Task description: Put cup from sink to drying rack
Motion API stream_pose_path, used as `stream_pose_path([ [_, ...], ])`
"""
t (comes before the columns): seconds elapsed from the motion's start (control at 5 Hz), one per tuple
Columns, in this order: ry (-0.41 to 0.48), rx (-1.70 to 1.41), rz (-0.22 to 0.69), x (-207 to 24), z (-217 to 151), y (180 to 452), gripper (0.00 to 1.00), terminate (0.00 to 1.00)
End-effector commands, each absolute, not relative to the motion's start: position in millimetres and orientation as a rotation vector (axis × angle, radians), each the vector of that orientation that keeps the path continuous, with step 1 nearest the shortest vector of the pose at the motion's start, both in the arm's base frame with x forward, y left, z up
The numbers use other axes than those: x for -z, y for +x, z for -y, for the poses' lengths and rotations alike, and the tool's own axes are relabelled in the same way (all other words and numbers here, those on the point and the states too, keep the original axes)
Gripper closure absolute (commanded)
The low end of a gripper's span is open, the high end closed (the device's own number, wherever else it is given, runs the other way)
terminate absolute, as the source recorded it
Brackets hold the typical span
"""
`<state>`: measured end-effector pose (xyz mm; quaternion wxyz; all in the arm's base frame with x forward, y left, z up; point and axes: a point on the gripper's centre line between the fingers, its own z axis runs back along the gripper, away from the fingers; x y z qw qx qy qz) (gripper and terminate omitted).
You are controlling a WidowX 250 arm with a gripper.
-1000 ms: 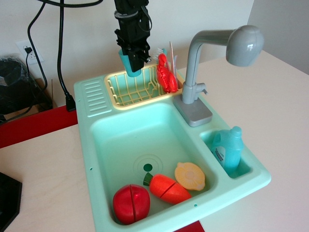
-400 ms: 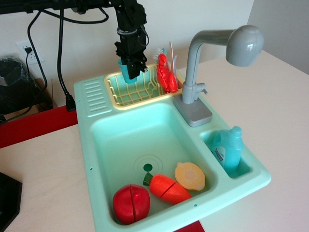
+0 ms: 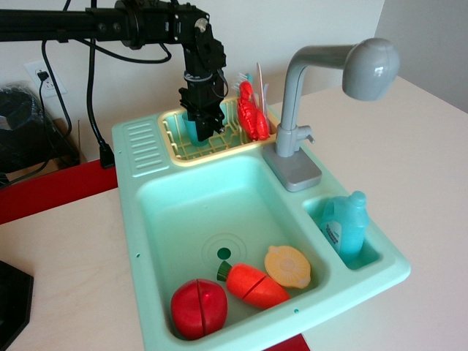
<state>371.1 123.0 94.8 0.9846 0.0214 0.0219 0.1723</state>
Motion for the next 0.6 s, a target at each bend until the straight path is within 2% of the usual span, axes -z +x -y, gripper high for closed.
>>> stream_pose_path([
  [0.0, 0.033, -0.367, 0.022, -108, -126, 375, 0.0, 0.0],
  [0.4, 0.043, -0.357, 0.025, -121, -122, 375, 0.0, 0.0],
])
